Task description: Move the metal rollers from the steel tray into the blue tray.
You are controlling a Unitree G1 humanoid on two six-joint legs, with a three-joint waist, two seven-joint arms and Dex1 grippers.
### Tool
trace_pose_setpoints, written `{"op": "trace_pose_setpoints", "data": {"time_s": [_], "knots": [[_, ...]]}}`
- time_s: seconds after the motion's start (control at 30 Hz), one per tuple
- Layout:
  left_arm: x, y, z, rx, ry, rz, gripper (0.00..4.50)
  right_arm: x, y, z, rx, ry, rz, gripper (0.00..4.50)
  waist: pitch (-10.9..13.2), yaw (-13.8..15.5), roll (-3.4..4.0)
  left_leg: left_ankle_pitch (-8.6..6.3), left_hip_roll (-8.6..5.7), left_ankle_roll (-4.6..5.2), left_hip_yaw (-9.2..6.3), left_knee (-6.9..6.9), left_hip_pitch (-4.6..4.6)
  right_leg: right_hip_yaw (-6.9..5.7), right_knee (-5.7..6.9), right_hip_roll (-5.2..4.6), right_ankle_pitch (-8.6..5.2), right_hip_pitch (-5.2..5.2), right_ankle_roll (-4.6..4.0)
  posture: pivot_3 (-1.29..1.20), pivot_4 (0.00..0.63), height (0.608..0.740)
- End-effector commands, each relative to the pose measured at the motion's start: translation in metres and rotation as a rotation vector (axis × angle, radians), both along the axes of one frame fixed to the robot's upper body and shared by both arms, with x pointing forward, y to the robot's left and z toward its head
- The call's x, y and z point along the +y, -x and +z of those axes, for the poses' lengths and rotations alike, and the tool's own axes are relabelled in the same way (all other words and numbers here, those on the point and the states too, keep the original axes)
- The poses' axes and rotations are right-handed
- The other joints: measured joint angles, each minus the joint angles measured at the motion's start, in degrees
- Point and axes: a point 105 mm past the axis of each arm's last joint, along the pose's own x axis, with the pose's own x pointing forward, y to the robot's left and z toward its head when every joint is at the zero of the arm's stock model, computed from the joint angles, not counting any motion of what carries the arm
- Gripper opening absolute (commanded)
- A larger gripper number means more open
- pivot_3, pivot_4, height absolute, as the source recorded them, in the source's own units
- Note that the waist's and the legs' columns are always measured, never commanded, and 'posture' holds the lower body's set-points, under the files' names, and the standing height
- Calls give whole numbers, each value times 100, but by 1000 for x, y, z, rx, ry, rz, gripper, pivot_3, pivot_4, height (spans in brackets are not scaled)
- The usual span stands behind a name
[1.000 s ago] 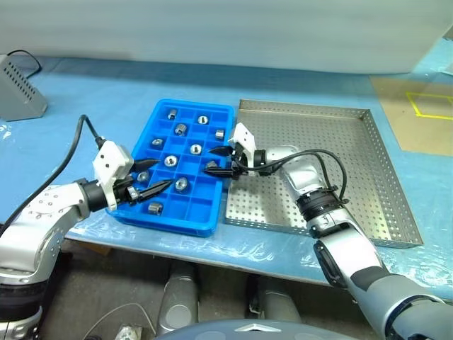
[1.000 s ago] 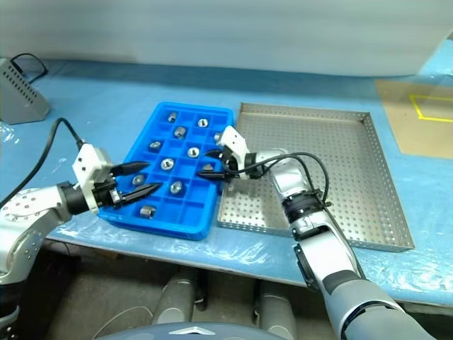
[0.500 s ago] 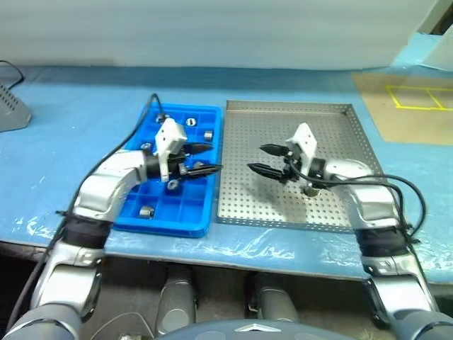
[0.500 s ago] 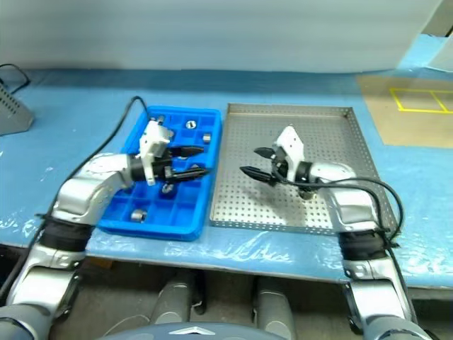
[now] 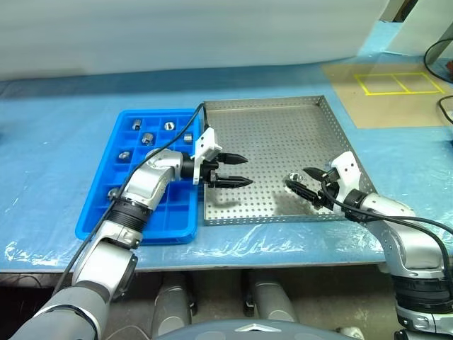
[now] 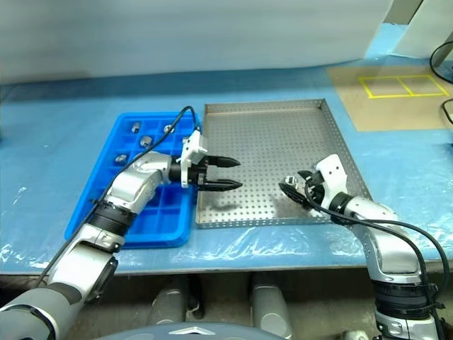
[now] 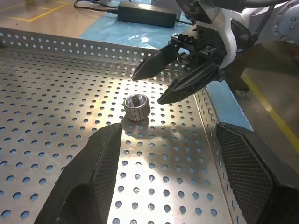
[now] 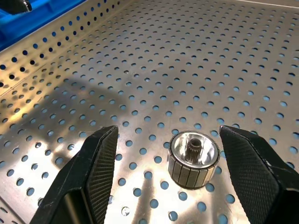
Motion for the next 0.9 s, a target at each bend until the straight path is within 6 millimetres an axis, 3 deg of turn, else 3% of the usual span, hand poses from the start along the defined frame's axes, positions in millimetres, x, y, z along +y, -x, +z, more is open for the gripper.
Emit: {"op": "trace_pose_setpoints", "data": {"time_s": [0.03, 0.27, 0.43, 0.7, 0.87, 0.9], "knots": [[1, -1, 10, -45, 12, -10, 3400, 8, -5, 6, -62, 9, -3, 3581, 0, -27, 0, -2, 0, 2, -1, 3, -1, -1, -1, 0, 0, 3, 0, -476, 150, 740], [10, -4, 13, -36, 32, 49, 3400, -17, -19, -35, 8, 62, -141, 3581, 0, -44, -1, -7, -1, 10, -5, 14, 1, -6, -4, -3, 0, 16, 0, -410, 150, 740], [19, -2, 9, -35, 20, 83, 3400, -19, -27, -43, 12, 43, -165, 3581, -1, -16, -2, -12, -1, 17, -8, 15, 9, -10, -13, -5, 0, 35, 0, -366, 150, 740], [29, -4, 8, -42, 12, 137, 3400, 0, -38, -45, 11, 22, -76, 3581, -1, 3, -2, -12, 1, 18, -8, 26, 13, -9, -5, -5, 0, 38, -1, -322, 150, 740], [35, -3, 6, -44, -3, 154, 3400, 4, -40, -49, 26, 42, -60, 2037, -1, 1, -3, -12, 4, 17, -9, 25, 17, -9, -3, -5, 0, 40, -1, -307, 150, 740], [36, -3, 5, -44, -7, 157, 3400, 5, -40, -50, 29, 41, -55, 2037, -1, 1, -4, -12, 4, 17, -9, 25, 17, -9, -3, -5, 0, 40, -1, -307, 150, 740]]}}
